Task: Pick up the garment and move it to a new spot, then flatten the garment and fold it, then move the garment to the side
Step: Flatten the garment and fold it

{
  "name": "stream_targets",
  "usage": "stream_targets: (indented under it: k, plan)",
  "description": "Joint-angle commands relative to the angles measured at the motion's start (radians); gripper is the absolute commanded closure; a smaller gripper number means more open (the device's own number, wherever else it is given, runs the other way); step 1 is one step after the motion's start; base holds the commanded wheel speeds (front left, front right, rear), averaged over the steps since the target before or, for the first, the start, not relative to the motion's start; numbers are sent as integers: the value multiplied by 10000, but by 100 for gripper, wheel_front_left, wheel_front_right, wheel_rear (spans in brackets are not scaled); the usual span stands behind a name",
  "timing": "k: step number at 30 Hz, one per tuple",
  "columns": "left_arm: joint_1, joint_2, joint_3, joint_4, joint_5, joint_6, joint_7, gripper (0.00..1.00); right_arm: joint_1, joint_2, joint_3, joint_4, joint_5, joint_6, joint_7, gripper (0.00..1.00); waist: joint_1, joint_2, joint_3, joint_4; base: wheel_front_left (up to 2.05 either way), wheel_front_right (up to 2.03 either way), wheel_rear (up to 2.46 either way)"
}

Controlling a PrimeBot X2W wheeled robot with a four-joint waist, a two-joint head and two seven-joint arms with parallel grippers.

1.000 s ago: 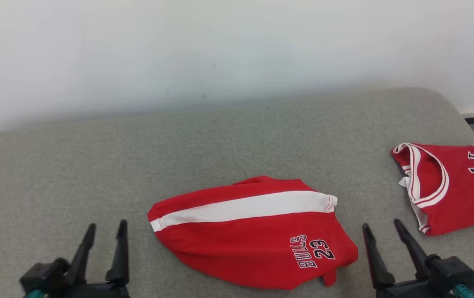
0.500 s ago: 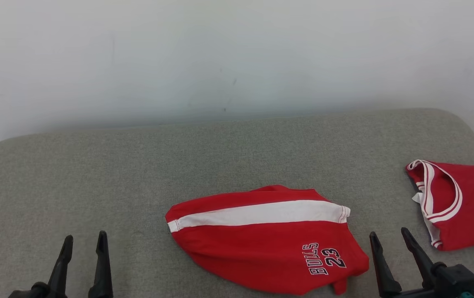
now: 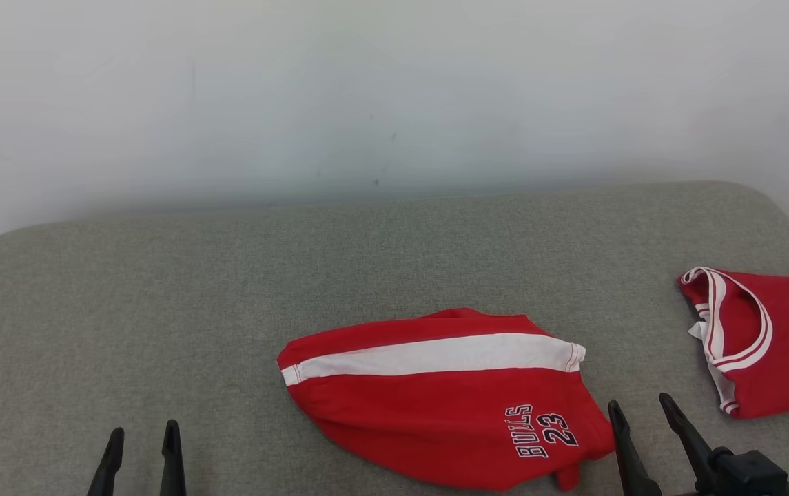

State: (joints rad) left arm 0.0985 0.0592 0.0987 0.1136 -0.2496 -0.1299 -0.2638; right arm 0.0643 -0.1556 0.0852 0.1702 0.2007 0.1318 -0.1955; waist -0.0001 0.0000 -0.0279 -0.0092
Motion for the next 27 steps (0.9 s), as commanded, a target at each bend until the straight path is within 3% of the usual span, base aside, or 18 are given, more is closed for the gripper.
stream_targets:
  k: [1,19,23,27]
  plan:
    - [89,-31,-24,8,-21,5,-3,0,17,29,-4,5,31,-21,-84,0,1,0,9,-1,0,0,0]
    - [-191,42,-608,359,-262,4,-4,0,-234,63,19,2,-47,-21,-6,0,1,0,175,-45,0,0,0]
    - [-539,73,-1011,1144,-490,4,2,0,-497,283,-377,86,132,-21,434,0,1,0,253,-26,0,0,0]
    - [-1558,36,-1490,1978,-968,4,715,0,-1118,555,-859,249,304,-21,1638,0,1,0,455,7,0,0,0]
